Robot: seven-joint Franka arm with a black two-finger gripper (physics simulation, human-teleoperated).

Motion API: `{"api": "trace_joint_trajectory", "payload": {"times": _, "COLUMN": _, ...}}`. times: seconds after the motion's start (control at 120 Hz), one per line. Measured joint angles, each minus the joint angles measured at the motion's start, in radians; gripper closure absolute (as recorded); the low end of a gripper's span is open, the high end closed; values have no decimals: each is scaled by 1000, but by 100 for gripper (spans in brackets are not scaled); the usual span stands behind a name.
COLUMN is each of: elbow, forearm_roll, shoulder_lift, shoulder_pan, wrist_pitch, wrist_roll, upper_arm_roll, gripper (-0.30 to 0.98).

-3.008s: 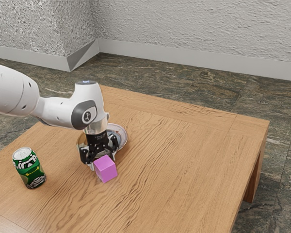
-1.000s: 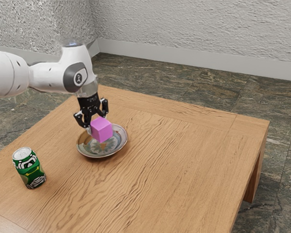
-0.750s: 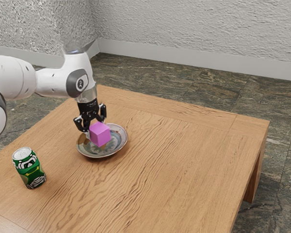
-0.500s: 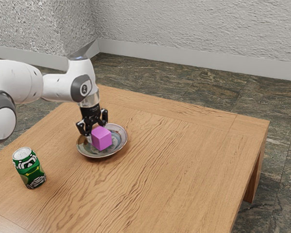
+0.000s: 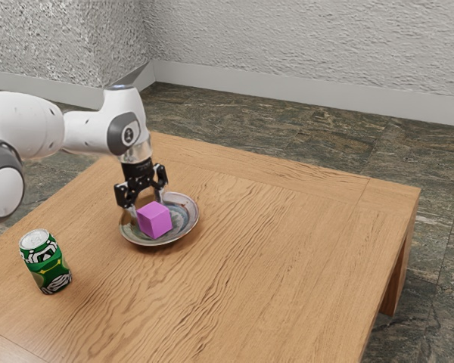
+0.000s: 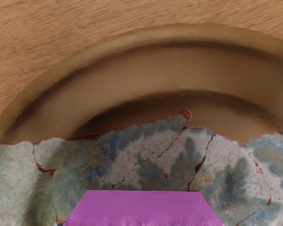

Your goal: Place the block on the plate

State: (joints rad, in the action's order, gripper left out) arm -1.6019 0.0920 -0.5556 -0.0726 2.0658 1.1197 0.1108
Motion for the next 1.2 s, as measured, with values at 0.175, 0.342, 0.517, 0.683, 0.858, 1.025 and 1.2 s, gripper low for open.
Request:
{"api": "trace_joint_trajectory", "payload": {"times": 0.175, "elbow": -1, "forearm_roll": -3, "shoulder_lift": 103, "shoulder_pan": 5, "wrist_pitch": -58, "wrist_roll": -24, "upper_arm_roll": -12, "gripper": 3}}
{"api": "trace_joint_trajectory", "payload": {"times": 0.342, "elbow": -2, "forearm_roll": -4, "shoulder_lift": 202, "shoulder_pan": 14, "wrist_pitch": -152, "wrist_roll": -45, "upper_arm_roll": -32, "gripper": 1}}
{"api": "trace_joint_trajectory", "payload": {"times": 0.517, "elbow": -1, "forearm_roll": -4, "shoulder_lift": 309, "shoulder_pan": 15, "wrist_pitch": -268, "wrist_roll": -134, "upper_arm_roll": -47, "gripper": 1}}
{"api": "trace_joint_trajectory", "payload": {"times": 0.683, "elbow": -2, "forearm_roll": -6, "shoulder_lift": 418, "shoulder_pan": 15, "wrist_pitch": -358, "wrist_roll": -273, "upper_arm_roll": -79, "gripper": 0}}
{"api": "trace_joint_trajectory", "payload": {"times": 0.858, "elbow": 2, "forearm_roll": -10, "shoulder_lift": 522, "shoulder_pan": 7, "wrist_pitch": -470, "wrist_roll": -383, "upper_arm_roll": -102, "gripper": 0}}
{"api": "trace_joint_trajectory", "payload": {"times": 1.025, "elbow": 36, "forearm_roll": -55, "shoulder_lift": 572, "shoulder_pan": -29, "wrist_pitch": -549, "wrist_roll": -484, "upper_arm_roll": -166, "gripper": 0}}
{"api": "trace_joint_trajectory", "payload": {"times": 1.2, "elbow": 47, "forearm_roll": -68, "shoulder_lift": 598, "shoulder_pan": -5, "wrist_pitch": -578, "wrist_roll": -626, "upper_arm_roll": -183, "gripper": 0}}
